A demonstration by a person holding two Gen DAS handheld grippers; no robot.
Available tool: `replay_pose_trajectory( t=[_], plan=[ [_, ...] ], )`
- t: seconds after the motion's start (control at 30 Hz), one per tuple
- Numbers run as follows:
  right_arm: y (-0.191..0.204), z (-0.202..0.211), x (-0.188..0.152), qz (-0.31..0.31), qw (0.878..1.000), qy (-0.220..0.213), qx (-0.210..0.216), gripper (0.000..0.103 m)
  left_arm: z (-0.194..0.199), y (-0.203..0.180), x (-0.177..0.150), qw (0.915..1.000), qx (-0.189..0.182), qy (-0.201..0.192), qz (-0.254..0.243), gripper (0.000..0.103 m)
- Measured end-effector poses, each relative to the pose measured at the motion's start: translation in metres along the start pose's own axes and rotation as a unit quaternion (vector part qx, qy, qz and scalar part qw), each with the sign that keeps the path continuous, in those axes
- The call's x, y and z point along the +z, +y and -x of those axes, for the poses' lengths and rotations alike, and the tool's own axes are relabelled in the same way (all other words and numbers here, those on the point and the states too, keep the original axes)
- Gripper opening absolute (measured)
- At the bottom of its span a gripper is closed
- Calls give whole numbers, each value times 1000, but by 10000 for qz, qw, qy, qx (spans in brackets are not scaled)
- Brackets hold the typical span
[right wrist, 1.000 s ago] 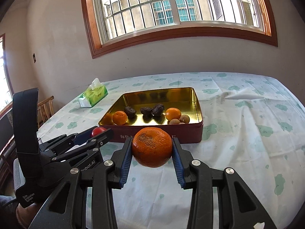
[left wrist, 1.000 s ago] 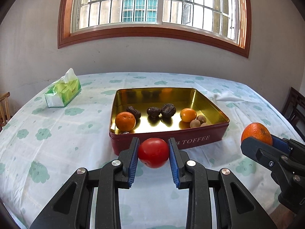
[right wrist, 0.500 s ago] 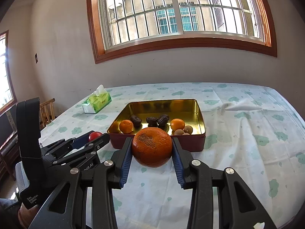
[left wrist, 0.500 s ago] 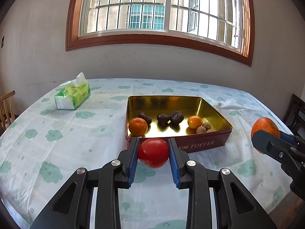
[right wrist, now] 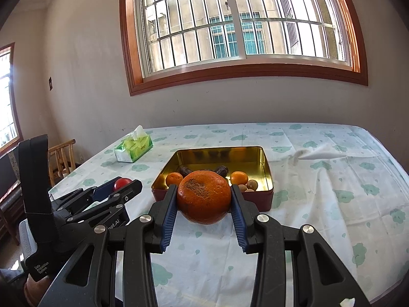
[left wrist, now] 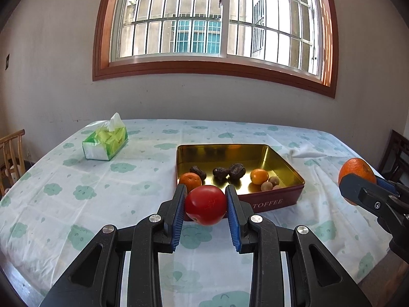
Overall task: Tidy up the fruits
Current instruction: 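Lift and carry the tomato with the left gripper while the right carries the orange over the tin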
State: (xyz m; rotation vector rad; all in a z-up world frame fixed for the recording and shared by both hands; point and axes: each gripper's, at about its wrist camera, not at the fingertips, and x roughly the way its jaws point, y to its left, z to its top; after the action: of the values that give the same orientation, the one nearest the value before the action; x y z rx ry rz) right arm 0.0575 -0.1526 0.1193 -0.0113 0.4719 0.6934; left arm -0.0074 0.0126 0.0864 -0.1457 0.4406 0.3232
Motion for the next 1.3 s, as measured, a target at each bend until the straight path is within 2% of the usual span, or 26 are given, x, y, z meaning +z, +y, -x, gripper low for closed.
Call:
replay_pose_trajectory(
  t=[0.5, 1.3],
  plan=[
    [3, 22, 6, 31, 9997, -219, 53, 37, 21, -7, 9, 9998, -12, -185, -86, 31],
    [-4, 13, 4, -64, 9999, -81, 30, 37, 7, -13, 7, 9998, -23, -54, -180, 31]
  ],
)
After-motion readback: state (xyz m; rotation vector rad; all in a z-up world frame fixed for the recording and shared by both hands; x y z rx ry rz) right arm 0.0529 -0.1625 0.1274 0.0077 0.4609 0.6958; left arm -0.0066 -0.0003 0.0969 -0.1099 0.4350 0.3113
